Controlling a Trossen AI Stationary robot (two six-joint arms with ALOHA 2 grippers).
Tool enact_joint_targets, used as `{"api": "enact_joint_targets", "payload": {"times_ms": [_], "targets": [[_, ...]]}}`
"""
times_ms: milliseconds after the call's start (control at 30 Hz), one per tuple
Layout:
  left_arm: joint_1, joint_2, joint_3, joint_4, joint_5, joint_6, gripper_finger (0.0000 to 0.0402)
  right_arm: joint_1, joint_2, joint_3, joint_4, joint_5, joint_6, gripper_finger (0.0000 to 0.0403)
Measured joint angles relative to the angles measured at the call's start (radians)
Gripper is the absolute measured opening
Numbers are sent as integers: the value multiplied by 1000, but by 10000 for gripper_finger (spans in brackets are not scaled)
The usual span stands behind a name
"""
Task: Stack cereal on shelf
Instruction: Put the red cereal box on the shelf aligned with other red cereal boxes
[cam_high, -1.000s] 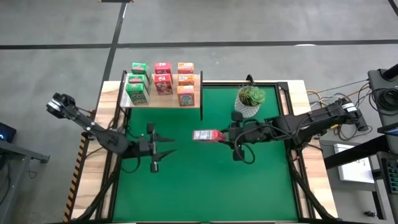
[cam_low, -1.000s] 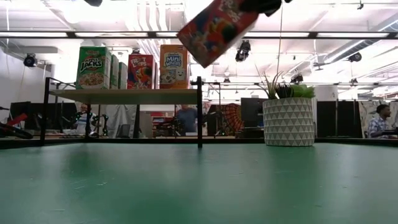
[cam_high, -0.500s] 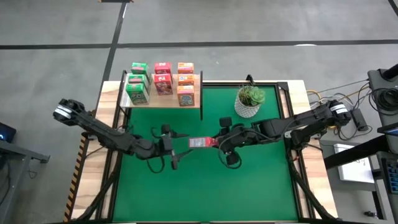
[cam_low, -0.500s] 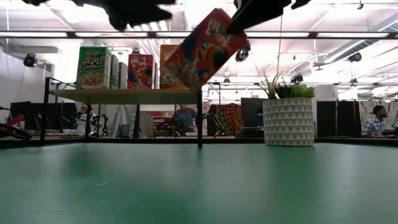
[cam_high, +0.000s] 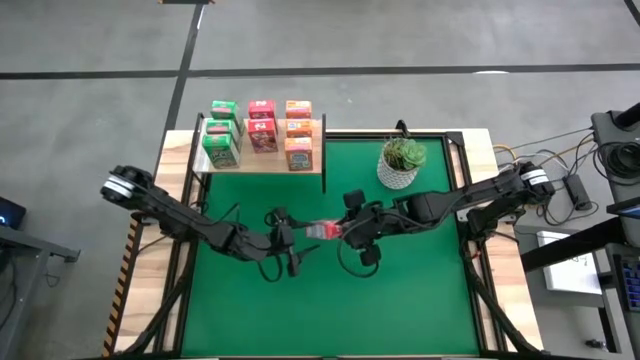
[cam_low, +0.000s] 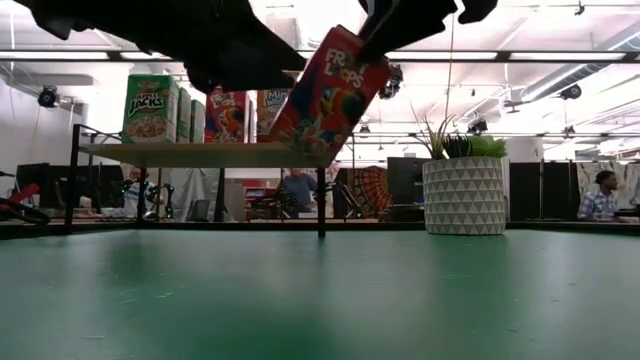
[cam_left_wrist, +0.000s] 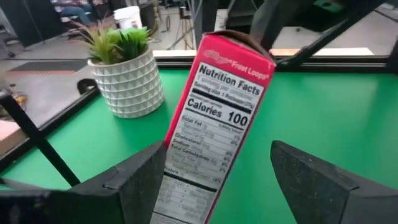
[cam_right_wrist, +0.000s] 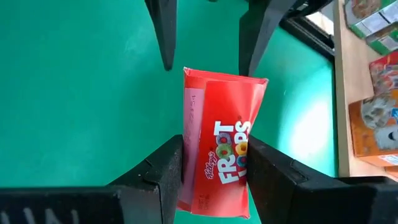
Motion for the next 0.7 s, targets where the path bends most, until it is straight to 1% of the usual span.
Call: {"api": "enact_joint_targets", "payload": {"times_ms": [233,400,533,700], "targets": [[11,38,4,13,-7,-1,274,0,0,12,-10,-35,-18,148],[12,56,4,38,-11,0,275,-1,0,12,-13,-101,-13,148],[12,66,4,43,-10,0,274,0,0,12,0,-110,-13,148],[13,70,4,49,-10,3,251,0,-1,11,45,-113,-13,148]]}}
